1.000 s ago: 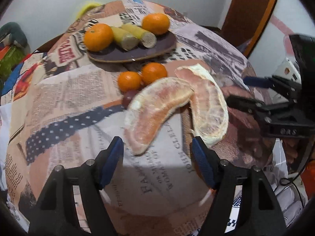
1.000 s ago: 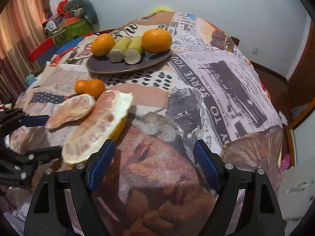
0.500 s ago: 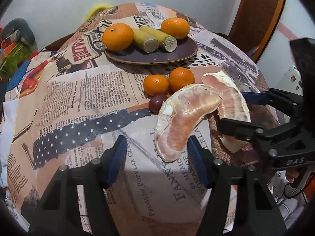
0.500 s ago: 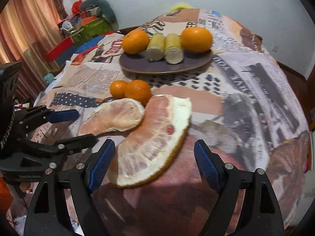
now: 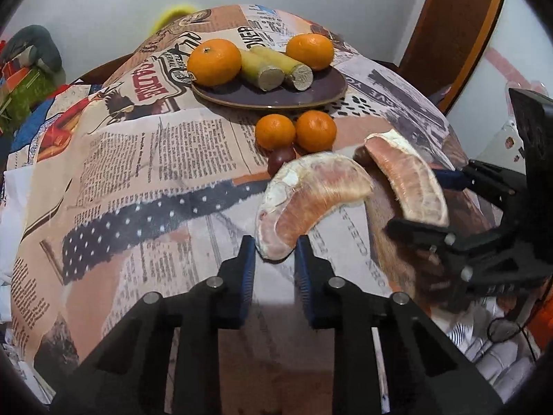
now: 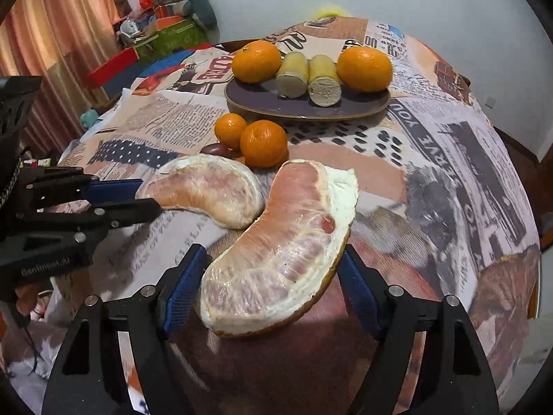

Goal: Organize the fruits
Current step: 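Lift both pomelo segments and carry them toward the plate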

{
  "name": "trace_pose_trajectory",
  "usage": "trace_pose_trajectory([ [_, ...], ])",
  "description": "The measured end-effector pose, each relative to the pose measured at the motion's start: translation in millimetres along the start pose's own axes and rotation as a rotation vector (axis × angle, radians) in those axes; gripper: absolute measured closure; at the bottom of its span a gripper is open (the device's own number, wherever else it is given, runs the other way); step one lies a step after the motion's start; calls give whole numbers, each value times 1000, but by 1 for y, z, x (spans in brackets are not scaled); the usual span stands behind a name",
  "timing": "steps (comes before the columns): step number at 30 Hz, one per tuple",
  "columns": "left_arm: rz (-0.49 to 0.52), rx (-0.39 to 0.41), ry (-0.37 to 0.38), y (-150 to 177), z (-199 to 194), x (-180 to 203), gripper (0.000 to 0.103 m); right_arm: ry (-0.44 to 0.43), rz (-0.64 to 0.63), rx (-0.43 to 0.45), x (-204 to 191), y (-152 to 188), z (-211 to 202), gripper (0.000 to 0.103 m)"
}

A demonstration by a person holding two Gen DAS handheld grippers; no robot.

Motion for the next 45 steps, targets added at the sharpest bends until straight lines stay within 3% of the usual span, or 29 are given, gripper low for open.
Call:
trace_pose_trajectory([
  [3,12,-16,-5,9,-3,1,92,14,5,8,9,11,-7,30],
  [9,30,-30,-26,13,-10,3,88,44,11,13,27,31,-19,31],
  [13,30,-21,-38,2,-9,5,46,42,39,3,36,33,-21,29],
  [14,37,-12,-47,-1,-9,7,44,29,58,0,39,31,-21,29],
  [18,62,-13,-66,-18,3,13,44,-16,115,9,46,31,-23,28],
  [23,37,-44,-29,-30,19,14,44,-56,171,15,55,29,-22,28],
  [29,66,-37,-8,-22,18,29,44,23,126,19,50,28,-16,26],
  [33,128,-53,52,-11,12,45,45,20,104,26,46,24,-15,28],
  [37,195,-57,23,-5,9,60,50,-4,98,43,46,19,-14,35],
  [42,116,-58,-2,-18,14,45,50,-34,118,37,51,24,-18,38],
  [45,72,-62,27,-27,16,38,50,-32,123,29,49,29,-20,38],
])
Point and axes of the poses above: each gripper's, at about its wrist camera, not at the fingertips, and z roughly the way its jaws point, x to its right, y to its underside, the point moved 2 cm from there along z, roughly the way its jaws point, and after that the axes turned 12 degrees about -x, right-handed, at the moved point
